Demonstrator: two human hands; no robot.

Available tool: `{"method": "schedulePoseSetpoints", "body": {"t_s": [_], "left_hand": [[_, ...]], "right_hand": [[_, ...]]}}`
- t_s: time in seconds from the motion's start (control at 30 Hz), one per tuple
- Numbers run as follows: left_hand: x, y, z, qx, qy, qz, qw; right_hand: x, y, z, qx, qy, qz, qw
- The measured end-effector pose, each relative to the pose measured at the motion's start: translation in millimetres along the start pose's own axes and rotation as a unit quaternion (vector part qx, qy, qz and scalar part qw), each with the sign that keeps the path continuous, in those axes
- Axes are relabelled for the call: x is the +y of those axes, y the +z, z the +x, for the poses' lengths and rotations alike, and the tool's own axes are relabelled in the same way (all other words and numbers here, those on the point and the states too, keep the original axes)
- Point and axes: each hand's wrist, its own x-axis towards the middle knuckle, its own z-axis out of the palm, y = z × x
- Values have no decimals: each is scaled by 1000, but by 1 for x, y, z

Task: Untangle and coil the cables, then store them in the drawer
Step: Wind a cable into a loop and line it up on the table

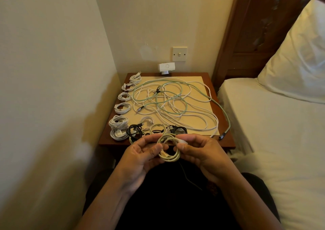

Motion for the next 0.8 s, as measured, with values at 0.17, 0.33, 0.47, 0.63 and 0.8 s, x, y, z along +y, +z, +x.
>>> {"method": "schedulePoseSetpoints", "body": {"t_s": [0.17,0.33,0.47,0.63,0.8], "left_hand": [[6,0,7,1,14,63,998],[52,-17,47,30,108,344,932],[92,-32,94,52,134,447,883],[114,-55,151,25,48,554,831],[117,-71,188,-21,-19,668,743]], "right_hand": [[-7,-3,10,-20,-5,-39,999],[-23,-10,24,-1,-44,-270,962],[-35,-34,47,103,-111,-352,924],[-54,-60,81,161,-109,-442,875],[-70,-68,122,157,-110,-504,842]]}}
